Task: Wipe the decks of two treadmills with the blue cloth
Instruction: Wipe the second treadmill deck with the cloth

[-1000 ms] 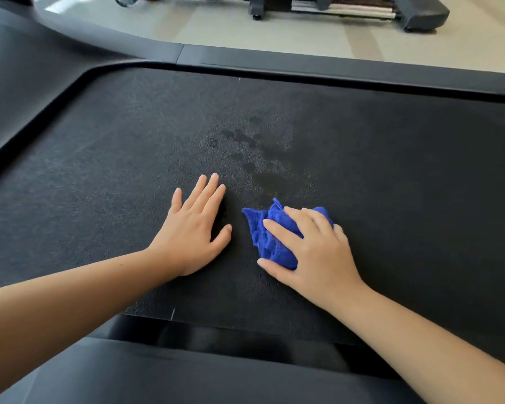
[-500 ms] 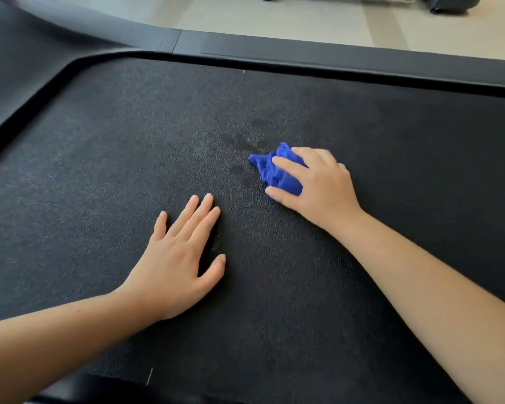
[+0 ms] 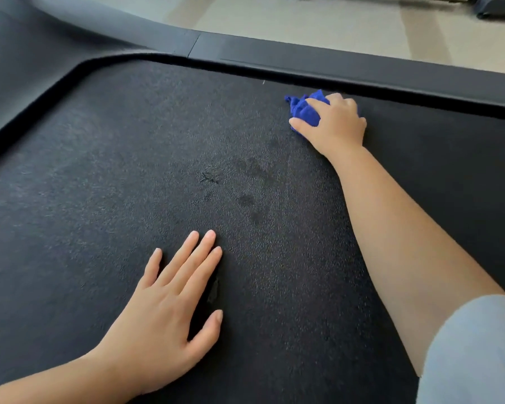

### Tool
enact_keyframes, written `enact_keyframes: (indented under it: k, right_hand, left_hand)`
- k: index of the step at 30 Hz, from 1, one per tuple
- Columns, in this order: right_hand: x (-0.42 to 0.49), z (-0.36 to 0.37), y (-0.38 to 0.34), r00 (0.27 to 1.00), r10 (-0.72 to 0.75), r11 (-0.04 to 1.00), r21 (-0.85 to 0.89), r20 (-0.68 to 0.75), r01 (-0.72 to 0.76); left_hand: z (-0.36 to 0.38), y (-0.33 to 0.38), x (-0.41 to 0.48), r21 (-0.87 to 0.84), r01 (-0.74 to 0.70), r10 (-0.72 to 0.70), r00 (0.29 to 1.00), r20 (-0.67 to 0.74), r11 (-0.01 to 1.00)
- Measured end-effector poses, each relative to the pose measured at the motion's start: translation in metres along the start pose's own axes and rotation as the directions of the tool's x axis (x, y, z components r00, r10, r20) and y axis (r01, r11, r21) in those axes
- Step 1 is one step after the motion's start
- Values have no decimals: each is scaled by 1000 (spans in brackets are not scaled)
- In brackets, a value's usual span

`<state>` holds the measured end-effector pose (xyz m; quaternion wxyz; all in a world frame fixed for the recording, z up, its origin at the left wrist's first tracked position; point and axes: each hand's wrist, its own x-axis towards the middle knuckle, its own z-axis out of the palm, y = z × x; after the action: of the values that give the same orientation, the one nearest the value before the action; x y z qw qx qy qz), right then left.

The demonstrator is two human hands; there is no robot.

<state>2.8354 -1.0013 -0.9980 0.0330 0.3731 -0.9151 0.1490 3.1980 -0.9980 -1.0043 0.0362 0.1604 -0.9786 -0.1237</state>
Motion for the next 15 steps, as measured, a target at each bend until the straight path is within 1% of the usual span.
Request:
enact_keyframes:
  k: [2, 4, 7, 9, 12, 15]
  right_hand:
    - [-32, -4, -3, 999, -43, 999, -3, -12, 43]
    - [-84, -9, -6, 988, -145, 989, 26, -56, 146]
    - [-179, -20, -7, 948, -278, 952, 88, -155, 293]
    - [-224, -26, -6, 925, -341, 931, 72, -167, 357]
    - [-228, -28, -2, 917, -357, 924, 76, -178, 375]
    - [-186, -21, -7, 940, -301, 948, 58, -162, 313]
  left_hand:
    - [-1, 1, 0, 7, 11, -11, 1000, 6, 1000]
    - [-1, 2, -1, 8, 19, -19, 1000, 7, 1000]
    - [-1, 2, -1, 25, 18, -18, 1000, 12, 1000]
    - [0, 1, -1, 28, 22, -22, 1000, 10, 999]
    - [1, 1, 0, 37, 17, -17, 1000, 3, 999]
    - [2, 0, 0, 34, 16, -16, 1000, 3, 999]
